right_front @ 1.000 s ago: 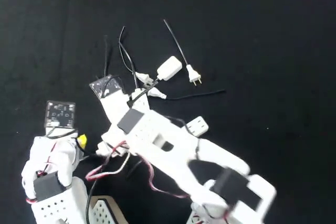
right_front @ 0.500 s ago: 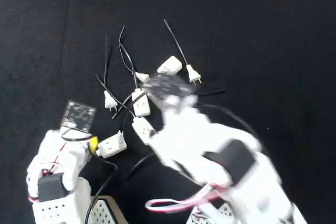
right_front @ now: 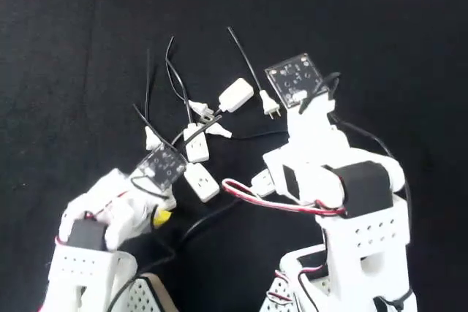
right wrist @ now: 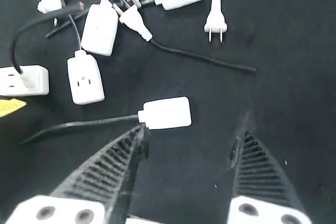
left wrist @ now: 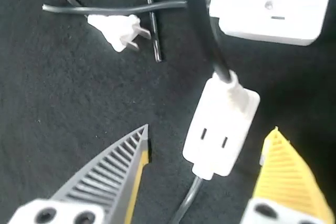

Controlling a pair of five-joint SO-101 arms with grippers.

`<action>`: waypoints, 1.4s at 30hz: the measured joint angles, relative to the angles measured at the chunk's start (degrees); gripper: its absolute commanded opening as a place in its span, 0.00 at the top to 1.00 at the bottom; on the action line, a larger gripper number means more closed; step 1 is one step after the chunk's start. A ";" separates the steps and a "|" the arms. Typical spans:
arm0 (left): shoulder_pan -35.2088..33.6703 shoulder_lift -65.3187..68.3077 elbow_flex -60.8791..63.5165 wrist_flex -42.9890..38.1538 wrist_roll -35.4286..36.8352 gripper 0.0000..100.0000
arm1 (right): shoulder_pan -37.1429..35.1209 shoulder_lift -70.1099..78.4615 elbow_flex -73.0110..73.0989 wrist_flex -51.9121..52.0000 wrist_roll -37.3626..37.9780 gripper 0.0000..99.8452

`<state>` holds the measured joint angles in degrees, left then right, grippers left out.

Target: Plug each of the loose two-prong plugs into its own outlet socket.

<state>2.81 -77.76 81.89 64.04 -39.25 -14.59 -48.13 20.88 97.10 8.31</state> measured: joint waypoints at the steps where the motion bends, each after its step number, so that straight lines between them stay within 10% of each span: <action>1: 0.00 3.69 -1.05 -1.85 -0.09 0.66 | 0.09 0.00 0.00 -0.18 0.00 0.74; 15: 1.23 45.01 -13.36 -13.45 -10.81 0.83 | 0.09 0.00 -0.70 -0.35 0.00 0.74; 20: 1.85 44.48 -13.63 -13.27 -10.99 0.98 | 0.09 0.00 -0.70 -0.35 0.00 0.75; 35: 1.41 22.95 -20.22 2.99 -3.60 0.97 | 0.09 0.00 -0.70 -0.35 0.00 0.75; 42: -9.14 20.31 -24.26 -11.52 -0.88 0.97 | 0.09 0.00 0.00 -0.35 0.00 0.75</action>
<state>-6.33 -57.45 57.63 52.53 -40.13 -14.51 -48.13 20.88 96.75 8.31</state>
